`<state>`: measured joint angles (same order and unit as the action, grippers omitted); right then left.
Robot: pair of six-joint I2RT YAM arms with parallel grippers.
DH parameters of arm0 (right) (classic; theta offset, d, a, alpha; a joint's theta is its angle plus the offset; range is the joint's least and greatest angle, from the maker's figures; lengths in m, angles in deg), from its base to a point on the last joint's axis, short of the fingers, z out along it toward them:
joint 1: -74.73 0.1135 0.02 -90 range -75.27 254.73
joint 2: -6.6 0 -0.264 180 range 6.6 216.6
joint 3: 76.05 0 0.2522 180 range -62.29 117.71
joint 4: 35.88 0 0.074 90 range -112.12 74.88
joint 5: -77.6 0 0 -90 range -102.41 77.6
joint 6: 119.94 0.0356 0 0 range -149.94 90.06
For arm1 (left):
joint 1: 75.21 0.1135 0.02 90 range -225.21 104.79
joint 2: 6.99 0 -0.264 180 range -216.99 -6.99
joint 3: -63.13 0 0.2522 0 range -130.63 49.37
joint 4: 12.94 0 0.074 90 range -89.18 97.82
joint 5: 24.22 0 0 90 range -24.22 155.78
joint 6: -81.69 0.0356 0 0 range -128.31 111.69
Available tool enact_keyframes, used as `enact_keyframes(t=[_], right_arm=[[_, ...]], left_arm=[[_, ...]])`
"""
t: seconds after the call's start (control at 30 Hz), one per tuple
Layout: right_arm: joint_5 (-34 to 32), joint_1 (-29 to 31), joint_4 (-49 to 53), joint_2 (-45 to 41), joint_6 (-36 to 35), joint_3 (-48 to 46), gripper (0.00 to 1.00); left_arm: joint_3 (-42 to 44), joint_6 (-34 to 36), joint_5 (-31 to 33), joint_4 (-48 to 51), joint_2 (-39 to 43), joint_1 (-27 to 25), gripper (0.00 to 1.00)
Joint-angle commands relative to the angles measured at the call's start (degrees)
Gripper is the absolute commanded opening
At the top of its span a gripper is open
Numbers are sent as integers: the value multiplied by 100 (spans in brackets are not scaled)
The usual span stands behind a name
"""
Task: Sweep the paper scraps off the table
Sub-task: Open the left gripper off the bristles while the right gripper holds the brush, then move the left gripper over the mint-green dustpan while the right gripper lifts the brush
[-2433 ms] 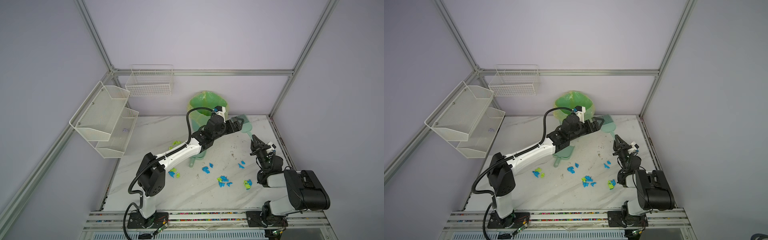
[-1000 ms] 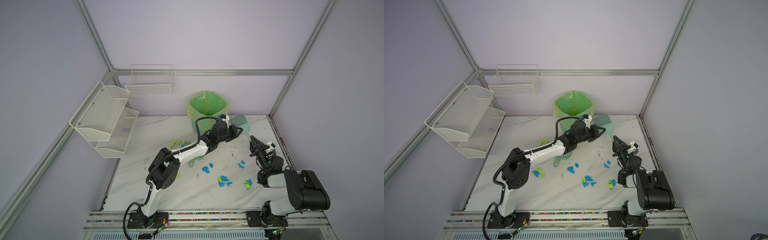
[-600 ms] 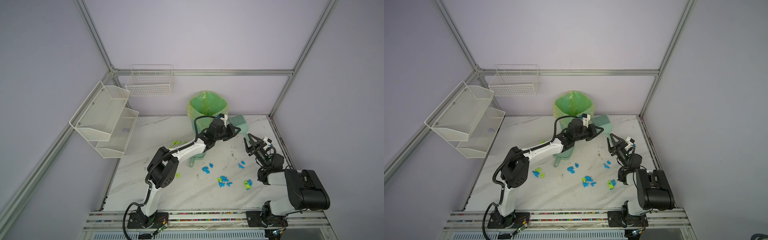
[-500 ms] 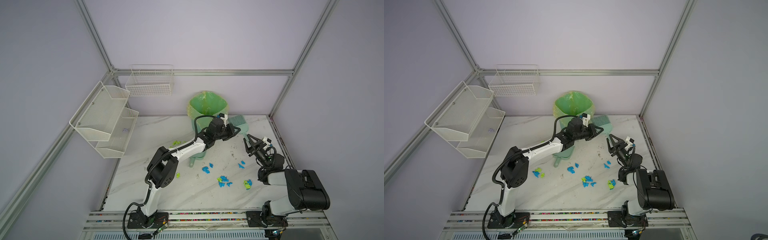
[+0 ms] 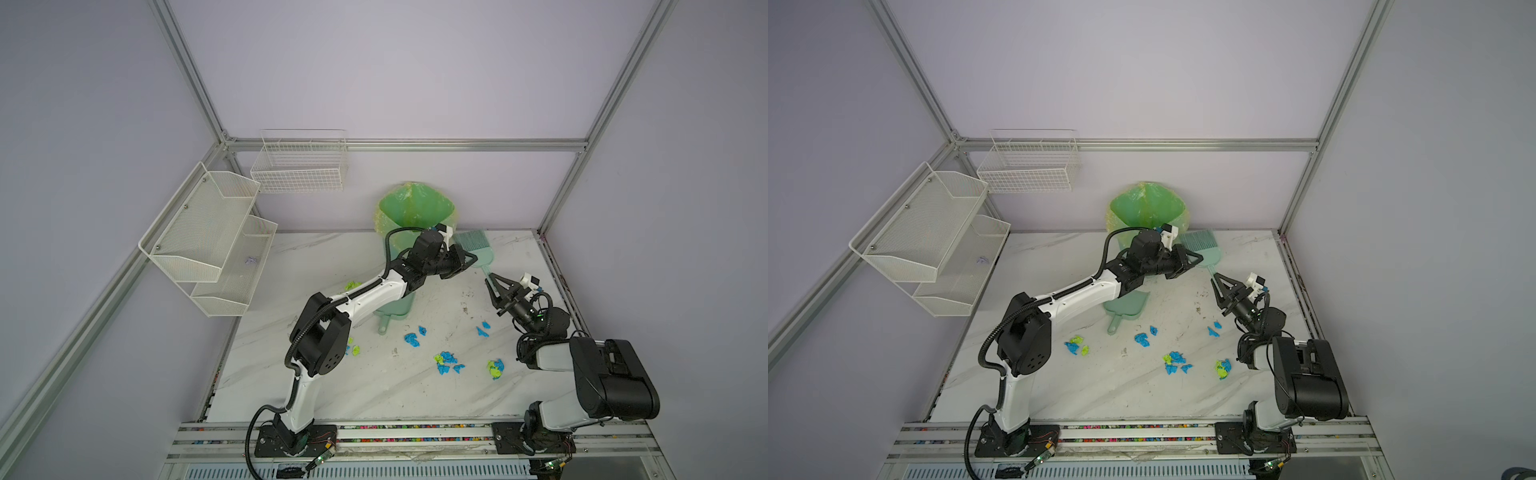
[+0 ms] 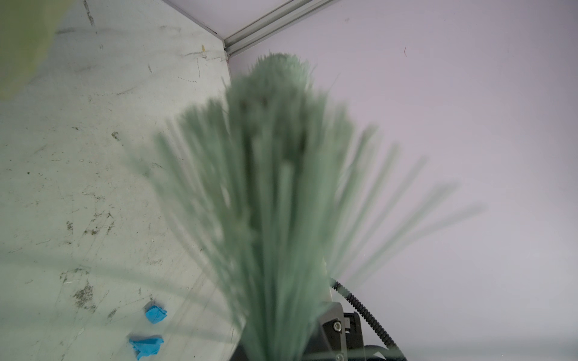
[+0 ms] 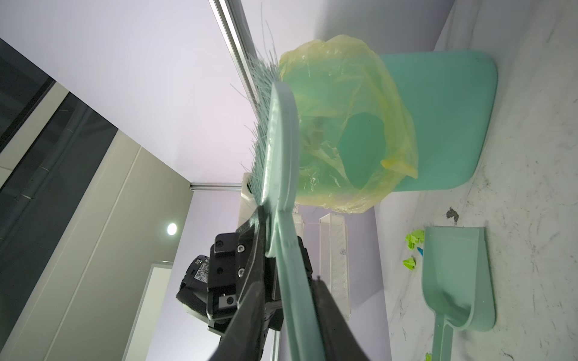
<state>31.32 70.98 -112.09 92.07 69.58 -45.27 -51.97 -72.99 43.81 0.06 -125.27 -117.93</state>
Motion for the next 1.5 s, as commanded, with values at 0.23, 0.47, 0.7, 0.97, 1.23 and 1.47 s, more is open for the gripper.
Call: enact_keyframes(t=[0.23,0.47,0.7,0.97,1.23,1.47], right_arm=[[84,-58,-1734,-192,111,147,15],[134,-76,-1691,-284,43,137,0],[110,-250,-1481,-531,-12,-78,0],[268,-628,-1404,-431,-60,-262,0],[866,-1002,-595,-496,-617,-119,0],[764,-1298,4978,-2335,-3885,737,0]], left_arm=[[-589,299,63,256,156,136,0],[-454,298,66,177,287,140,37],[139,412,248,163,909,83,100],[1277,682,500,57,2109,-378,100],[2379,1472,1208,2021,3658,-588,100],[3336,1888,2794,4336,5158,-538,100]])
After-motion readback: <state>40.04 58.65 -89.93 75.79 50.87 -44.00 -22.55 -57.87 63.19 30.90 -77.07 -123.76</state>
